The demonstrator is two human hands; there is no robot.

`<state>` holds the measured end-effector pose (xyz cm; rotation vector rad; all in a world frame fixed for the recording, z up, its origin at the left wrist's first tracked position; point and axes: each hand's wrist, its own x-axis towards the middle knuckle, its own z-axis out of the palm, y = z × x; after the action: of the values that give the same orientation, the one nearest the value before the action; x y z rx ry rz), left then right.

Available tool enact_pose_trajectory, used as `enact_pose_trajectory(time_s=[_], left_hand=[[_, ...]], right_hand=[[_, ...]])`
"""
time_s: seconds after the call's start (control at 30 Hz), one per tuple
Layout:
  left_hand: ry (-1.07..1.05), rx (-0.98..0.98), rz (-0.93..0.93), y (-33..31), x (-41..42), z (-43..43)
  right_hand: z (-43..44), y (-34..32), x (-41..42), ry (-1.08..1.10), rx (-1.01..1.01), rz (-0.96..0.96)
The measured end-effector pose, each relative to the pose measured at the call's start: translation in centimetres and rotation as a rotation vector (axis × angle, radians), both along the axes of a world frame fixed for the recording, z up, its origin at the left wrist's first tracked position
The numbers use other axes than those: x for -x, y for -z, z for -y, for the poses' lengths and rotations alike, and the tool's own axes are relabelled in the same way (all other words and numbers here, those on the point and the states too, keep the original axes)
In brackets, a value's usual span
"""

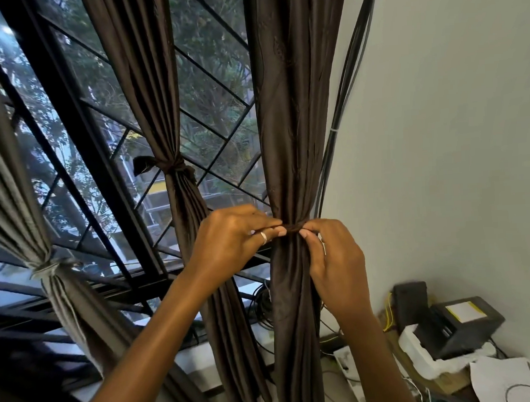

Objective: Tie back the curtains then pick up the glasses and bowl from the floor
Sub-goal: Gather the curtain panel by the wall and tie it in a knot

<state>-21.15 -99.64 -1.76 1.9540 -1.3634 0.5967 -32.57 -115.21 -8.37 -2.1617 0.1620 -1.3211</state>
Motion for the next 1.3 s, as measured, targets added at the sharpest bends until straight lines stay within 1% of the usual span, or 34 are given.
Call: enact_pose_trajectory(time_s=[0.1,0.2,0.5,0.63,0.77,0.87,0.93,1.0,1.13,1.2,1.3], left_hand=[[0.025,0.084,-0.1,0.2,-0.5,-0.9],[0.012,0.096,-0.122,0.0,-0.6,-1.4],[-0.05,0.123,-0.133,0.8,-0.8,-1.4],[-0.091,0.112,-0.215,1.2,-0.8,-1.6],[-0.147,0.104,-0.347,2.1,-0.5,-1.6],[-0.174,0.186,-0.456,2.9,1.0,-1.9],[-0.189,0.263,-0.567,3.9,2.4,-2.3],[-0.197,0.331,-0.731,5.7,3.7,-2.7],[-0.248,0.415,-1.02,10.4,5.7,-3.7],[-0.291,0.428,-1.105,12.1,6.0,-3.6],[-0.324,0.376,-1.195,13.1,5.5,-2.7]], right_hand=[[0.9,0.1,0.5,0.064,0.012,-0.002],[1.5,0.4,0.4,0.115,0.036,-0.019],[1.9,0.3,0.0,0.114,0.024,-0.059],[1.3,0.3,-0.3,0.097,-0.032,-0.07],[1.6,0.6,-0.6,0.074,-0.179,-0.093],[1.7,0.6,-0.5,0.029,-0.335,-0.103],[1.5,0.8,-0.5,0.01,-0.406,-0.116],[1.3,1.3,-0.7,-0.01,-0.446,-0.144],[0.3,2.8,-1.1,-0.1,-0.554,-0.233],[-0.3,4.0,-1.4,-0.141,-0.578,-0.298],[-1.4,6.4,-2.0,-0.186,-0.592,-0.415]])
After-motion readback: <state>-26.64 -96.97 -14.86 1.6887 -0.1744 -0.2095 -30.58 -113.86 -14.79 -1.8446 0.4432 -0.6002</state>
